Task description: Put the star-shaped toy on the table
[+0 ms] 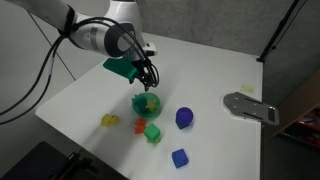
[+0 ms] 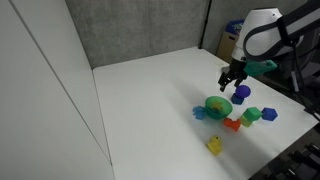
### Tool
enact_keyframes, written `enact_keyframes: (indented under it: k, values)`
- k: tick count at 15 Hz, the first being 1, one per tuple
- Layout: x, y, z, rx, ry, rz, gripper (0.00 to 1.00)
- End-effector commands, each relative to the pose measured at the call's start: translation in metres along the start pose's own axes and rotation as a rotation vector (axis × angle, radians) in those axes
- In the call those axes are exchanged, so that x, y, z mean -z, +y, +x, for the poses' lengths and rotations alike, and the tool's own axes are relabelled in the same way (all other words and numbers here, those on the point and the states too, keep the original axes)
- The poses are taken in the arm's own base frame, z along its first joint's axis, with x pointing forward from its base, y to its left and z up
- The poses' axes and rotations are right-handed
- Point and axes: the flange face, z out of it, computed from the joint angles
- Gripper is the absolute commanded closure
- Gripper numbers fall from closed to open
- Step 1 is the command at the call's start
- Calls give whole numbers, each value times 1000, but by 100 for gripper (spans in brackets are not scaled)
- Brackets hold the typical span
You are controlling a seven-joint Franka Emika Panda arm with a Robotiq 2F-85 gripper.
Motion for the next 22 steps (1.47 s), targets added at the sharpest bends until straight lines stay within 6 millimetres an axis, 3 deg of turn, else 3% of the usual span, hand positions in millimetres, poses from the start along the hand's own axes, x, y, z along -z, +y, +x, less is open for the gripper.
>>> enact_keyframes:
  k: [1, 4, 14, 22]
  values:
    - [1, 0, 0, 1, -1, 0, 0]
    - [-2, -1, 5, -7, 20, -19, 0]
    - [-84, 9, 39, -10, 12, -60, 0]
    - [-127, 7, 57, -3, -7, -74, 0]
